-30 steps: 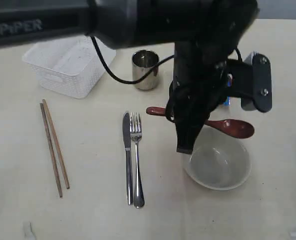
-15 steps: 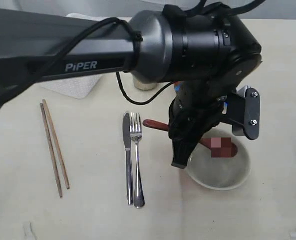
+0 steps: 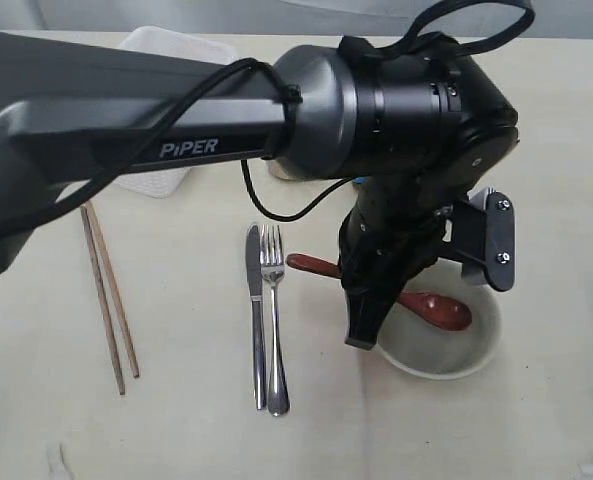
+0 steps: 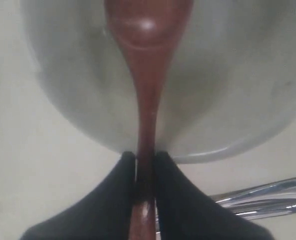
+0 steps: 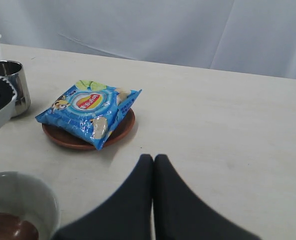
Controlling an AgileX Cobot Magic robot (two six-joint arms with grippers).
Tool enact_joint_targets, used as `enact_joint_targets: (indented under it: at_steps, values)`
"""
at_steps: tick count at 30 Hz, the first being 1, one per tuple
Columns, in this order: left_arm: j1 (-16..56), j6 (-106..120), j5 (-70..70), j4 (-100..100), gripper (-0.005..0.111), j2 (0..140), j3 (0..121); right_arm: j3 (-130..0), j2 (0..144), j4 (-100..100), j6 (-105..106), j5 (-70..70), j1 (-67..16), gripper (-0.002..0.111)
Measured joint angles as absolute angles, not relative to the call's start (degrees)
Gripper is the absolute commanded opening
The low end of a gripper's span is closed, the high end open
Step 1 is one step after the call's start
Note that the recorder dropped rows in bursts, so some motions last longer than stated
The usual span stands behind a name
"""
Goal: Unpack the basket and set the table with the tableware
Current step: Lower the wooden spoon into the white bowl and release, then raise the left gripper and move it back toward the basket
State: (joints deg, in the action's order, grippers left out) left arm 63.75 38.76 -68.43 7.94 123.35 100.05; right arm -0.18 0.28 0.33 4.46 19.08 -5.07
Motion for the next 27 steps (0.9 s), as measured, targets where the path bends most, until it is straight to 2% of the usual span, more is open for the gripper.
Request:
enact_joint_targets:
  at_steps: [3, 5, 13, 21, 27]
  values:
    - [63.8, 38.8, -68.1, 7.9, 0.043, 123.3, 100.0, -0.2, 0.3, 0.3, 4.5, 19.1, -5.1, 0.0]
    - [63.8, 38.8, -68.1, 8.0, 0.048, 123.3, 100.0, -0.2, 0.3, 0.3, 4.5, 19.1, -5.1, 0.0]
    - [63.8, 37.0, -67.5, 8.0, 0.047, 122.7, 100.0, -0.2, 0.3, 0.3, 4.5, 19.1, -5.1, 0.0]
    - [63.8, 34.2, -67.7, 8.9, 0.047, 113.9, 99.7, -0.2, 0.3, 0.3, 4.5, 19.1, -5.1, 0.0]
    - [61.3, 12.9, -69.1, 12.5, 0.047, 106.9, 99.2, -0.2, 0.3, 0.3, 4.5, 19.2, -5.1, 0.0]
